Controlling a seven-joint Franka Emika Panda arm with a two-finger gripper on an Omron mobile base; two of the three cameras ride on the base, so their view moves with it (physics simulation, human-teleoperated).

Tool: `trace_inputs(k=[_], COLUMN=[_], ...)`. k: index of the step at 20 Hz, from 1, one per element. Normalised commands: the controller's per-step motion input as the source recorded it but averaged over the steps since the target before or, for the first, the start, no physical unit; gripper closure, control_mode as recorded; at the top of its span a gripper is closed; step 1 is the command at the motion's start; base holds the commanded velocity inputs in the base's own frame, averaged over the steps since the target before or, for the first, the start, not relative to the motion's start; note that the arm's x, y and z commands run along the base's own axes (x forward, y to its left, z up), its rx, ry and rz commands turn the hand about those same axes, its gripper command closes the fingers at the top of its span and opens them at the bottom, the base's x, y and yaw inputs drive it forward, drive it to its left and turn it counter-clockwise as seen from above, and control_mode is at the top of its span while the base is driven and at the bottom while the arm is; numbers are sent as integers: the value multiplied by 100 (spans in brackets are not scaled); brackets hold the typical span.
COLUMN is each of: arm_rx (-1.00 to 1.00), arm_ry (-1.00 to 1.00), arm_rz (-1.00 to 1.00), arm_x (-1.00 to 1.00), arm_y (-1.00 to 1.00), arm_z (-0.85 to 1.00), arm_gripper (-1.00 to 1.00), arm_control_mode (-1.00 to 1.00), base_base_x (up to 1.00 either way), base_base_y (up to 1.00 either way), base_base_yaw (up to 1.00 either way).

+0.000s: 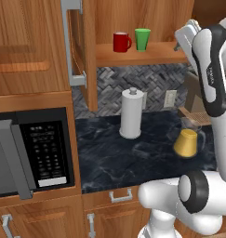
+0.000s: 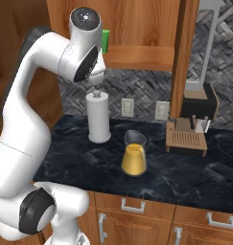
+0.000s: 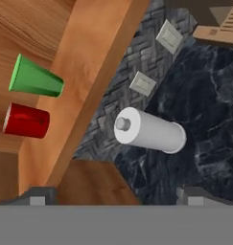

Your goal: There is a tray on the dining counter. Grab the cup, mug, and pitcher and place them on the tray. The pitcher may be placed next to the tray if it cannot fit the tray.

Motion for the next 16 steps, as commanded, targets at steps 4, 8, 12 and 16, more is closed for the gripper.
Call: trace_inputs(k=[4,8,12,16], arm_rx=[11,9,4,0], arm_ry=[-15,-13,-7,0], arm_rz=[-2,-1,-1,0], arm_x=[0,0,2,34], arm_y=[-3,-1,0,0], arm_z=[27,18,0,0], arm_gripper=[-100,-100,-100,-100], arm_control_mode=[-100,-100,-100,-100], base_base_x=[0,0,0,0], base_base_y=[0,0,0,0], base_base_yaw=[0,0,0,0])
